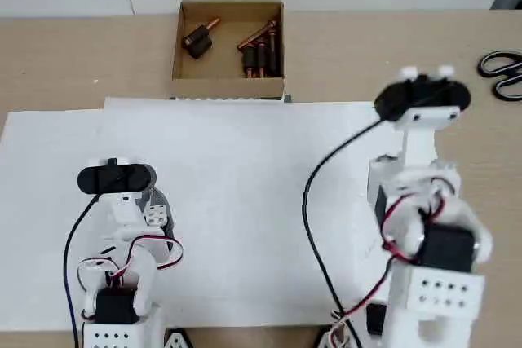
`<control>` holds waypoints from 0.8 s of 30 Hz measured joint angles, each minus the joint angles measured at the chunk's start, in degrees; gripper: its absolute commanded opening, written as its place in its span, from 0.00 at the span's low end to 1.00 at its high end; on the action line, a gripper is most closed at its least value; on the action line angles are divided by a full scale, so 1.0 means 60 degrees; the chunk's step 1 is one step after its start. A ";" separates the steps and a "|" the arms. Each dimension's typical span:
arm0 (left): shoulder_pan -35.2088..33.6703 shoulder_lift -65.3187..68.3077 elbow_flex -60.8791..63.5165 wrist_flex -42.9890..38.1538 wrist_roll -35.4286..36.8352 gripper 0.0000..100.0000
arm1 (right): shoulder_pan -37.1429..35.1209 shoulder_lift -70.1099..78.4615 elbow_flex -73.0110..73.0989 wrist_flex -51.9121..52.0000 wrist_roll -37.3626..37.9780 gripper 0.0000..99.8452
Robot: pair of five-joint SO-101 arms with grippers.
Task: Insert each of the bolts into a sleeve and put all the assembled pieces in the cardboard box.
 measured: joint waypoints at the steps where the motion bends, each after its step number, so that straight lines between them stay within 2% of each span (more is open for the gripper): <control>1: 0.0000 0.0000 0.0000 0.0000 0.0000 0.01 | 0.0000 -0.0440 0.0674 -0.0205 0.0000 0.00; 15: 0.0000 0.0000 0.0000 0.0000 0.0000 0.01 | -0.0015 -0.5363 0.6696 -0.1407 0.0000 0.00; 19: 0.0000 0.0000 0.0000 0.0000 0.0000 0.01 | -0.0103 -0.6974 0.7868 -0.1348 0.0000 0.00; 24: 0.0000 0.0000 0.0000 0.0000 0.0000 0.01 | -0.0161 -0.7223 0.8352 -0.1143 0.0000 0.00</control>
